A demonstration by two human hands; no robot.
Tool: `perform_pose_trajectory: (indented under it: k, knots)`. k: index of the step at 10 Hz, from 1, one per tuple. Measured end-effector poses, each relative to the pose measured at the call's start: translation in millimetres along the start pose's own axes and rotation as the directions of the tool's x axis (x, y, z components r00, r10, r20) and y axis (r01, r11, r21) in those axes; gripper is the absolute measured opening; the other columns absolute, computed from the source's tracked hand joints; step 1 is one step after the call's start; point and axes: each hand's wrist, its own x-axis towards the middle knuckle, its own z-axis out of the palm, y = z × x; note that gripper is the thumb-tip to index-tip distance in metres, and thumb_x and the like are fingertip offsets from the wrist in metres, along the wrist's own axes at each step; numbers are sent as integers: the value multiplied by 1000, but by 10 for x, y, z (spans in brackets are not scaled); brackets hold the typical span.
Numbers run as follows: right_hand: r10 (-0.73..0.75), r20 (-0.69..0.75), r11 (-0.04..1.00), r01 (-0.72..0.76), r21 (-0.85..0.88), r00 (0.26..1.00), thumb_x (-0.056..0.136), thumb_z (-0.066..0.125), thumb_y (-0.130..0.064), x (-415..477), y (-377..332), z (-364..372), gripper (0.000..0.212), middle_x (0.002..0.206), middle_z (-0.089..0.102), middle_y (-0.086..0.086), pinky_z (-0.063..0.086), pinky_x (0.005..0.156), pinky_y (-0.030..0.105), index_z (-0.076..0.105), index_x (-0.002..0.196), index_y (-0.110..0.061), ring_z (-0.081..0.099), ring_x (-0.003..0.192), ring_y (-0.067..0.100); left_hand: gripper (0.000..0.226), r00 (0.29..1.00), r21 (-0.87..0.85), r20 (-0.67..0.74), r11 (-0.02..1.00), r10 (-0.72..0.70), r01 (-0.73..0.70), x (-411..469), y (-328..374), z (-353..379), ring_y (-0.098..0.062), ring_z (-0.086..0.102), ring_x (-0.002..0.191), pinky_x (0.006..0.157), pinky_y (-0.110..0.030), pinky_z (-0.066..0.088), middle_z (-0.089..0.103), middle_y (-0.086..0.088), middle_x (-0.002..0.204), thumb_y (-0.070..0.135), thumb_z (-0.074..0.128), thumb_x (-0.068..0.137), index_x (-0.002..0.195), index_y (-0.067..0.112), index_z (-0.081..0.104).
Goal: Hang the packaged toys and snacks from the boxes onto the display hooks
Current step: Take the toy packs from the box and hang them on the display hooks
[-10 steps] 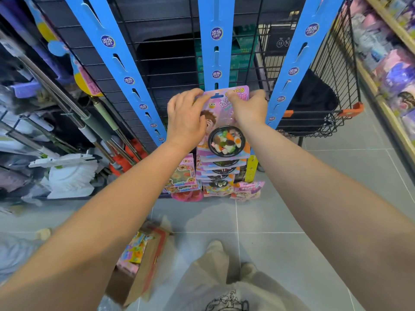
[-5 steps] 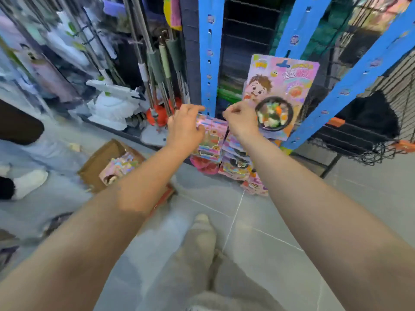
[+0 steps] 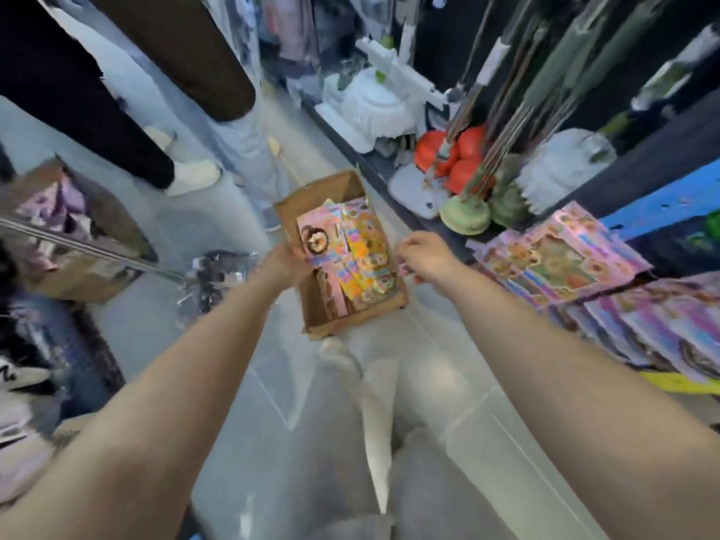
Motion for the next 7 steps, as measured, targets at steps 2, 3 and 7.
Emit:
perform_pose_trajectory:
  k: [2,3,7]
  knots:
    - [129,37,958,-115,-263,991,89,51,-9,1375,28,629,33,65,53,18,36,45,23,48,57,-14,48,57,19,31,998,126,41,991,-45,40,1429,-341,-96,-38,56,113,97,-41,46,58,-27,121,7,55,89,115,-8,56]
    - [183,92,912,-134,-387,979,94,49,-13,2020,180,851,22,110,63,25,43,75,28,61,76,-14,56,91,23,30,994,255,103,967,-29,1,2099,-424,32,-40,54,114,97,-42,44,56,-31,121,6,51,91,116,-10,55]
    - [204,194,536,56,-842,960,95,43,-5,4490,877,1663,36,135,49,20,47,88,37,47,130,0,51,121,34,46,988,363,147,927,40,-92,4505,-929,1137,-32,44,129,105,-32,36,48,-17,138,9,47,90,136,6,42]
